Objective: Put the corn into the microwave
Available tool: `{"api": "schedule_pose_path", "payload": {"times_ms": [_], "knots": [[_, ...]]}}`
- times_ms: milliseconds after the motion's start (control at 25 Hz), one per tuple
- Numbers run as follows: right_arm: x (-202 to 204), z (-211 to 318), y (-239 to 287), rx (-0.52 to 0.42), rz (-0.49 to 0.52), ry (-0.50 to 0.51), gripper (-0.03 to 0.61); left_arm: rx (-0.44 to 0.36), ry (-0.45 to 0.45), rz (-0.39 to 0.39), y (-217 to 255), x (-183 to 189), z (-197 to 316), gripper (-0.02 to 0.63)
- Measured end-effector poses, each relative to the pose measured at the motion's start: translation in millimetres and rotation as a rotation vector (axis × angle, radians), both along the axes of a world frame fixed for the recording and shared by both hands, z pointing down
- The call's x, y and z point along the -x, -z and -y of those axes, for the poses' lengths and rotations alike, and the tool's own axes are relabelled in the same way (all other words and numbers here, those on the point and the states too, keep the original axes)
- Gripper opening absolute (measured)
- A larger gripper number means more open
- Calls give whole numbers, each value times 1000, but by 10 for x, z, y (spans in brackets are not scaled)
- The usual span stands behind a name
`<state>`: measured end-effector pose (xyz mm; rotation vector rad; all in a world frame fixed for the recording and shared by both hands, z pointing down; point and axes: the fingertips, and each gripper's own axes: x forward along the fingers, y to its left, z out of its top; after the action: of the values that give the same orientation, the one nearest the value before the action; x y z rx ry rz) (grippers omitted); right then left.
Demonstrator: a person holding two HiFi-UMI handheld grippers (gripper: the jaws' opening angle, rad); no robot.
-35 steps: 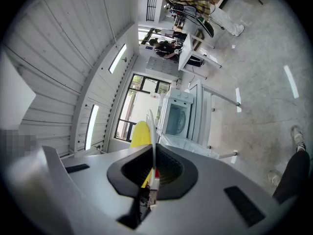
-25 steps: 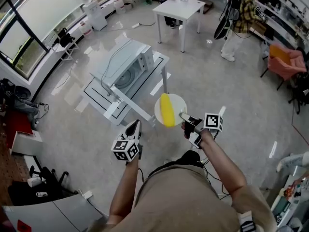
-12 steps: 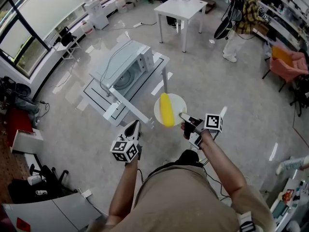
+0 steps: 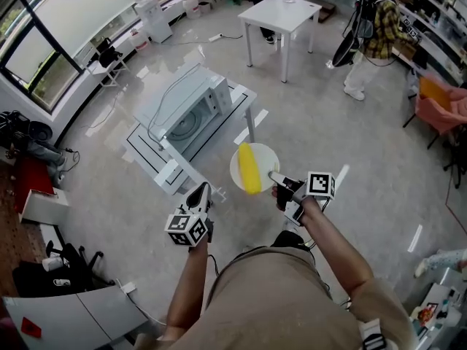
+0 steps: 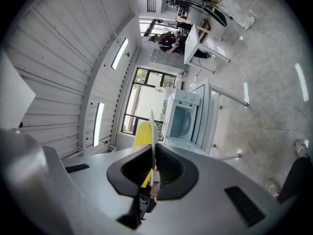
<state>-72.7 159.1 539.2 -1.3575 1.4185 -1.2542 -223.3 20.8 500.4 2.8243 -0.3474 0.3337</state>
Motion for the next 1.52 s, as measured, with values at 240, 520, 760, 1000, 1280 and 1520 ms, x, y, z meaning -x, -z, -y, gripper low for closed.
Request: {"api": "schedule_pose_path", "payload": {"times_ms": [240,520,760,1000,1280,1520], "knots": [[-425,-1,127,-3,-11,61,17,-9,42,3,86,-391,-116,3],[-940,-113,157,-13,-1,113,17,-19,90,3,115,-891,-312,3],[-1134,-158,96,-16,-24,161,17,-25,130,3,37,-1020,-425,3],[-1452,-288,108,-16,-28,191,17,-20,175,7,-13,-1269,-597,3],[-1692,-386,146,-14,-4,197,17,-5,175,-4,-11,-1638,-805,3],[-1725,-256,121,4,-43,196,17,10,170,-6,-31,-1645,-662,3]]}}
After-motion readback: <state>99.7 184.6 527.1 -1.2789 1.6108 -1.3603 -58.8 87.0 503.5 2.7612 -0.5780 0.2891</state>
